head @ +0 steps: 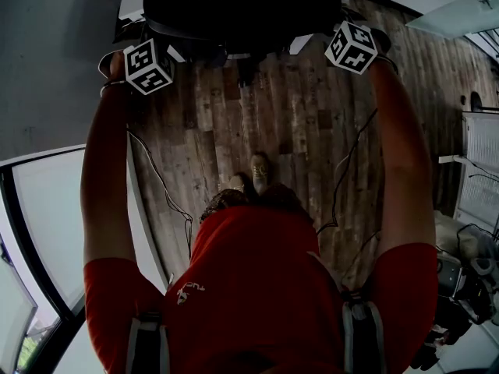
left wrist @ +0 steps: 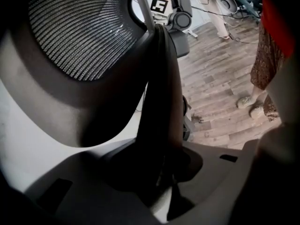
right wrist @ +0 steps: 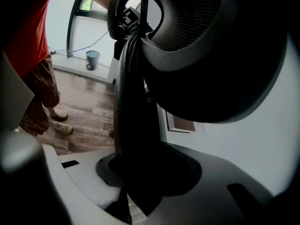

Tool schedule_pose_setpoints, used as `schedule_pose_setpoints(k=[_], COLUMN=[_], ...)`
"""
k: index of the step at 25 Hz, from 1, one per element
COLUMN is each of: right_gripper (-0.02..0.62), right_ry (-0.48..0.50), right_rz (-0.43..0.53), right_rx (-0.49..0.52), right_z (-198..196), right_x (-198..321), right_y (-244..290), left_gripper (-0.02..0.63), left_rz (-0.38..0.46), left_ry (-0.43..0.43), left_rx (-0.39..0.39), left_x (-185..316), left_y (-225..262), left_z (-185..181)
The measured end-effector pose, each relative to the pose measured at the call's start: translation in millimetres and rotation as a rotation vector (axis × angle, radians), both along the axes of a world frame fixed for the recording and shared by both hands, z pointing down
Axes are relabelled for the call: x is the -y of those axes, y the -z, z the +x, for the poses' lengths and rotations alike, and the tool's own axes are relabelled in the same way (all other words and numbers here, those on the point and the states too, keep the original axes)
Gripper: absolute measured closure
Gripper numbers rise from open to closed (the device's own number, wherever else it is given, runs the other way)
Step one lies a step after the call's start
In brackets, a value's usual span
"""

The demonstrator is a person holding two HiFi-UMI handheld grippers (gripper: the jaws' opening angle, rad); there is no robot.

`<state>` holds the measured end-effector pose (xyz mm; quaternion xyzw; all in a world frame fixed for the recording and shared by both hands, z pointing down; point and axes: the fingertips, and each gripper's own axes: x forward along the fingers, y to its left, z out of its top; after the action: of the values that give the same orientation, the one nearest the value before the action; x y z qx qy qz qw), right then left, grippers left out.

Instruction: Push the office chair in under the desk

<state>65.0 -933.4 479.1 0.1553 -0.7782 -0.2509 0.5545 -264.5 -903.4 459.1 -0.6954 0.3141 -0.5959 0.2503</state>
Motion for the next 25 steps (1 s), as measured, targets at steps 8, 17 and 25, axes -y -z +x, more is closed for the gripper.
schedule_pose_setpoints(k=[8, 17, 25], right_gripper=[0.437, 0.436, 0.436], right_ry=[0.021, 0.061, 0.095], right_rz=[0.012, 0.026, 0.035], right_rx=[0.01, 0.019, 0.033], right_z=[-3.1, 0.3, 2.2], right_x=[38.4, 79.5, 88.0], right_y=[-0.4, 0.2, -2.4], left_gripper=[0.465, 0.465, 0.465], left_rz=[-0.006, 0.008, 0.0], left_ry=[0.025, 0.044, 0.062], left_rx=[0.014, 0.006, 0.01], left_x=[38.3, 70.3, 75.1], left_y=[-2.0, -1.3, -5.8], left_z=[-4.0, 2.6, 5.6])
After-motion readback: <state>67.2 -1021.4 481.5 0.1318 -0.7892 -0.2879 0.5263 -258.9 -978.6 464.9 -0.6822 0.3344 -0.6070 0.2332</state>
